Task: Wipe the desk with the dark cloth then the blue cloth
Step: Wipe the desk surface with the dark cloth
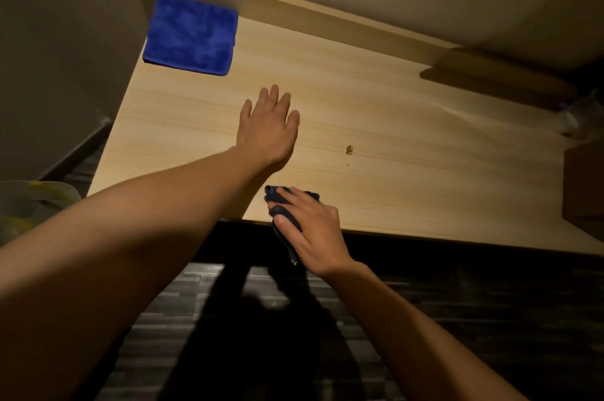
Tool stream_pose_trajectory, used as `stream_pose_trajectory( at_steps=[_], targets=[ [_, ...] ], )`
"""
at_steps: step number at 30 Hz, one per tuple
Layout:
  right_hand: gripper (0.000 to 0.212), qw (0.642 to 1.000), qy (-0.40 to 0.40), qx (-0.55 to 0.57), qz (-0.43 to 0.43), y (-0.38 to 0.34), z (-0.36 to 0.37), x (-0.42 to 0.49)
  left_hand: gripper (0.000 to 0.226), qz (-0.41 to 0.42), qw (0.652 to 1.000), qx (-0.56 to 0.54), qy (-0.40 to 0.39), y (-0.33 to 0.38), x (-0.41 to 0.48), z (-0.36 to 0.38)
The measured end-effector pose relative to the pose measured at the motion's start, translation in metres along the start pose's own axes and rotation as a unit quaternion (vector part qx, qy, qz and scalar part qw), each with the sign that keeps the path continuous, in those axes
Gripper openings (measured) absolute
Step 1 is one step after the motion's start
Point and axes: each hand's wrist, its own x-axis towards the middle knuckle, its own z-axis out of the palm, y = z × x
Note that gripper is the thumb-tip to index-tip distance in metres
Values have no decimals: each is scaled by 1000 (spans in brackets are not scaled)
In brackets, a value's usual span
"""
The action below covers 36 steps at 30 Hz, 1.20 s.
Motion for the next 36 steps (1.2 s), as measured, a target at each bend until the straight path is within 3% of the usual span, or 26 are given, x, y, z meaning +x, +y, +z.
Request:
stream_pose_trajectory(
  at_steps=[2,8,14,23,36],
  targets=[
    [37,997,2,80,17,0,-8,-4,68,-17,999,38,-7,3,1,8],
    [23,959,110,259,14,5,-70,20,77,-23,994,111,-8,5,1,20],
    [35,985,156,67,-42,51,-143,134,78,-33,991,132,-5,6,3,23],
    [43,984,60,-154,-74,132,-170,291,76,-51,988,146,5,8,6,26],
    [61,960,-17,-267,-87,146,-156,293,77,-61,985,159,6,10,7,25]
  ],
)
